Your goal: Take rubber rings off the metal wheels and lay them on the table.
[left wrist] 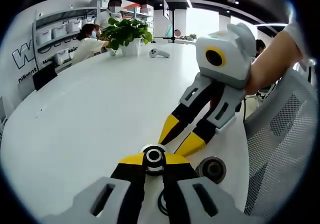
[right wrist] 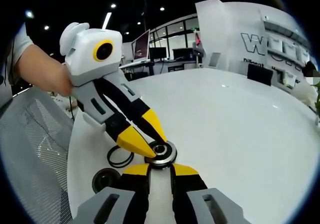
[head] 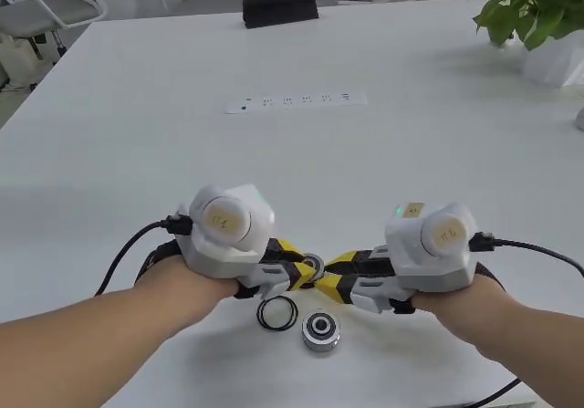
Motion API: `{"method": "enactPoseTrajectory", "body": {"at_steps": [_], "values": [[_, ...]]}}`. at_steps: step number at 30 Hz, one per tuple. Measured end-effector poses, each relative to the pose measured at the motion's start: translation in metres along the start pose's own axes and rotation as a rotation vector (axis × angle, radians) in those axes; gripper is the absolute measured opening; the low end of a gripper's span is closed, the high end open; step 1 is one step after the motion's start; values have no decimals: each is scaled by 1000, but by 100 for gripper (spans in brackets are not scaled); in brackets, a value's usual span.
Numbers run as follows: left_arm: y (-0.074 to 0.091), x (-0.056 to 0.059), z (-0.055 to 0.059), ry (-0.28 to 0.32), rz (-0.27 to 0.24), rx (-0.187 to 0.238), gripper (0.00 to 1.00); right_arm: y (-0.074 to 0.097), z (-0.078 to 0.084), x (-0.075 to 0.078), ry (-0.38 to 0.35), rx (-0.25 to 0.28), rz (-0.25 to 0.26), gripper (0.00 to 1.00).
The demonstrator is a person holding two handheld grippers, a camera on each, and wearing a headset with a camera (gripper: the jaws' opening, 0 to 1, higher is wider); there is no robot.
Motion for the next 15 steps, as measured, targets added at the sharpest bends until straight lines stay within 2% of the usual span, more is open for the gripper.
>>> {"method": "enactPoseTrajectory", "body": {"at_steps": [2, 5, 15], "values": [[0, 0, 0, 1, -1, 0, 7, 0, 0, 0, 0, -1, 2, 15], [0, 0, 0, 1, -1, 1, 7, -2, 0, 2, -28, 5, 7, 34], [0, 0, 0, 3, -2, 3, 7, -11, -7, 3, 23, 1, -1, 29]]}}
Point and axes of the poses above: the centre of the closed fingertips' face, and the gripper's own axes: y roughly backward along the fingers, x roughly to its right, z roughly out of its underside, the point moved 6 cm from there along y, roughly backward along the fingers, and after that the axes turned 14 degrees about y, right-handed, at the moved point
